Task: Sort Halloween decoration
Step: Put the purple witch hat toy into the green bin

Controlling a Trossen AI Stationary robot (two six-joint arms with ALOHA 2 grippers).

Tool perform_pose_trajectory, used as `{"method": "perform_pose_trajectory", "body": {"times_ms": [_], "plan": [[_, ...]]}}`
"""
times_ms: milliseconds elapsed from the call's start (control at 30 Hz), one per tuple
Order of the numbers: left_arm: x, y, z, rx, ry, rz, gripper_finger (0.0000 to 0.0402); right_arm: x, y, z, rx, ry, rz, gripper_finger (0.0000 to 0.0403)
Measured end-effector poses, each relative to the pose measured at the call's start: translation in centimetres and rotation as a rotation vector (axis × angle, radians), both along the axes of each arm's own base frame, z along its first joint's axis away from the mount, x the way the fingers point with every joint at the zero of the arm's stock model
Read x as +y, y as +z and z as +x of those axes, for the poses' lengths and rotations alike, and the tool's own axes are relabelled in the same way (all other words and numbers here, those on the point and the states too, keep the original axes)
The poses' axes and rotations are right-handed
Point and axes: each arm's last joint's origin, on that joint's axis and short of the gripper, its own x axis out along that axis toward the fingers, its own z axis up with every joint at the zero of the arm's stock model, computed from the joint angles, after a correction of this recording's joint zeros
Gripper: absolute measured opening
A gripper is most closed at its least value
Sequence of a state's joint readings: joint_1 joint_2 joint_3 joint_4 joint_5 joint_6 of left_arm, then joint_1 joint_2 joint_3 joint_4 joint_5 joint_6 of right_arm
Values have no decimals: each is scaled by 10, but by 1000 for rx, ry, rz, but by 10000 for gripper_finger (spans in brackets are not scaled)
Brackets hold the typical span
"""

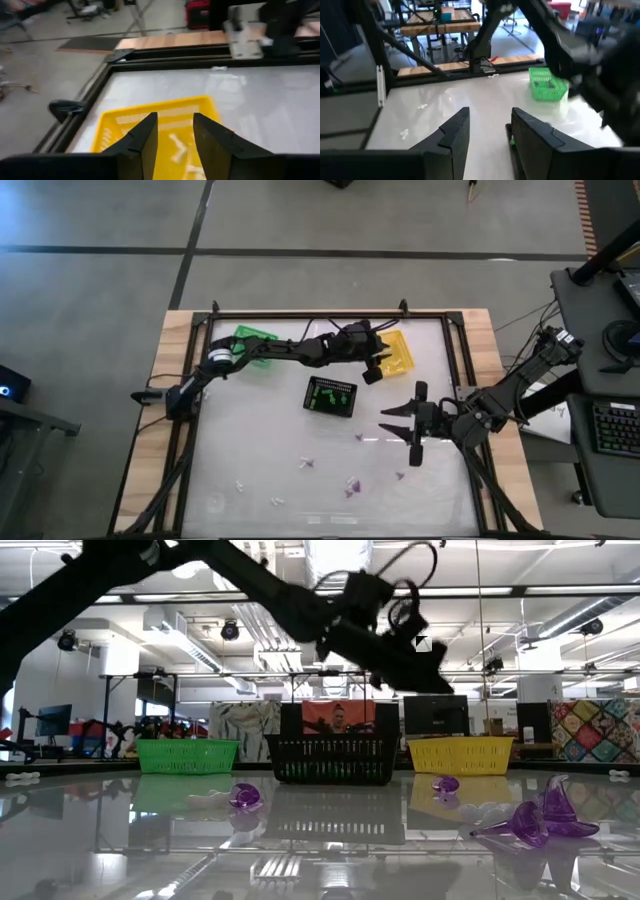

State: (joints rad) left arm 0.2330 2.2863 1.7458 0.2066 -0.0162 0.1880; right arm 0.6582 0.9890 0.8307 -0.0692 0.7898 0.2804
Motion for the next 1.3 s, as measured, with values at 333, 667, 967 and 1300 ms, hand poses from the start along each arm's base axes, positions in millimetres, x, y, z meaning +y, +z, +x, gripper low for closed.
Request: {"method": "perform_pose_trajectory", "body": {"times_ms": [333,667,967,1300], "plan": [[-42,91,-29,-75,-173,-13,114,3,-6,-1,46,52,317,137],[-88,129,-108,-186,-227,-78,113,-1,-21,-6,191,-10,492,137],[-139,134,-189,-296,-172,-150,101,-30,-40,-3,377,-191,552,137],[-175,128,-272,-427,-103,-292,100,-62,-69,31,607,-214,581,137]]}}
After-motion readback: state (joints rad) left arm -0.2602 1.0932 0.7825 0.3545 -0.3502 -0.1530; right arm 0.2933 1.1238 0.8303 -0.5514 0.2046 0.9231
